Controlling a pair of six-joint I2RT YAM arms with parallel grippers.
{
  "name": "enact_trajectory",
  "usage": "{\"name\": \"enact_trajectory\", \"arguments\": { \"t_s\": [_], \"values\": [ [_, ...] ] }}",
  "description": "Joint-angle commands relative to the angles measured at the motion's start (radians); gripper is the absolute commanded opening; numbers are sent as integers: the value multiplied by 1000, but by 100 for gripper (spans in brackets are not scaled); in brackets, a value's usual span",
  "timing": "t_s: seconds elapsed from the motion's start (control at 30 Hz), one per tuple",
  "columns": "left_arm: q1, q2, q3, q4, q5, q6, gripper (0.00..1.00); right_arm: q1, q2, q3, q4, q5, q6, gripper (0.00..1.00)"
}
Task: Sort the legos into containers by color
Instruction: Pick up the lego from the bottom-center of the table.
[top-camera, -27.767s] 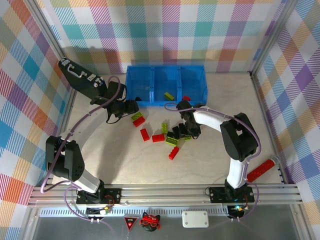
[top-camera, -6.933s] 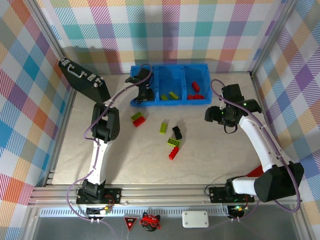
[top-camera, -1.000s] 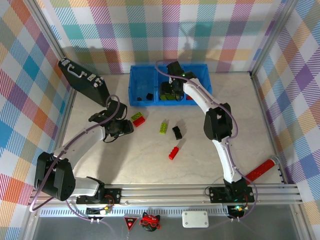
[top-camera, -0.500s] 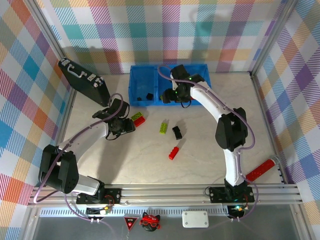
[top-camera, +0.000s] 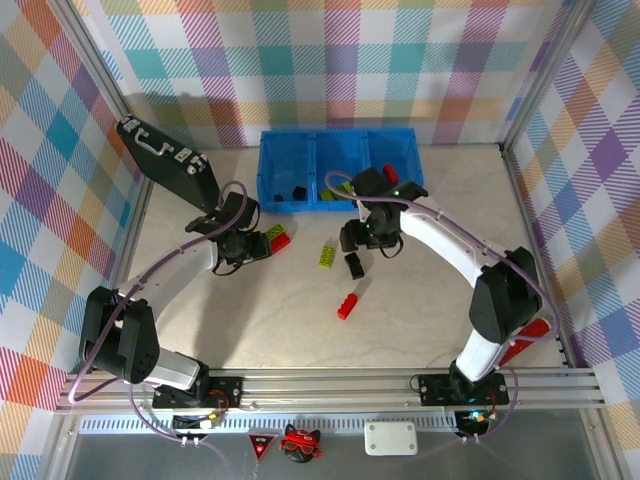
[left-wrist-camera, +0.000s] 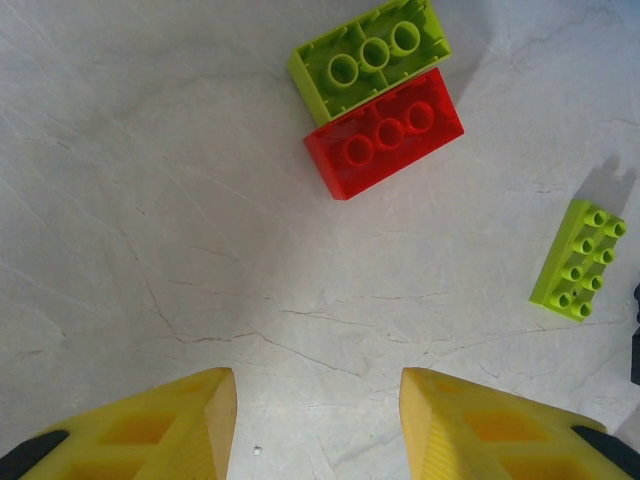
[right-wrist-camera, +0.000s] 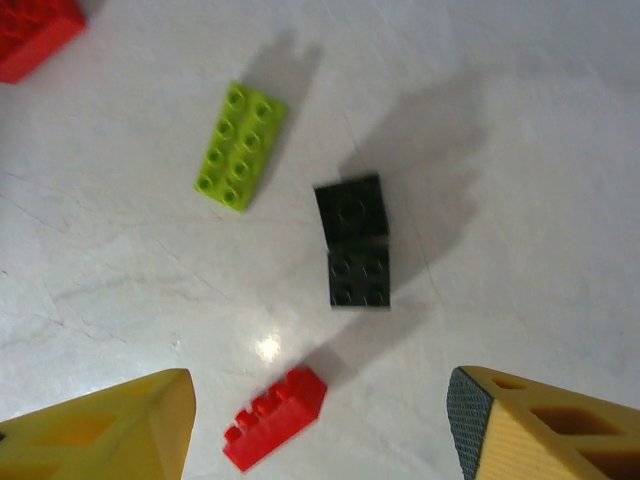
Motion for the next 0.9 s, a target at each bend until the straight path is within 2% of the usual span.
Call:
{"name": "enact_trajectory", "arguments": {
  "t_s": [0.0, 0.17, 0.37, 0.57, 0.87],
  "values": [
    [4, 13, 33, -3, 5, 21, 47, 40, -59, -78, -38, 50, 332, 69],
    [5, 14, 38, 0, 13, 22, 47, 165, -65, -127, -64, 87, 648, 69],
    [4, 6, 41, -12, 26, 28, 47, 266, 7, -137, -96, 83, 806, 63],
    [4, -4, 35, -19, 27, 34, 47, 298, 46, -200, -14, 56, 867, 59],
    [4, -13, 24, -16, 28, 31, 47, 298, 161, -164, 44, 60, 869, 57]
  ]
}}
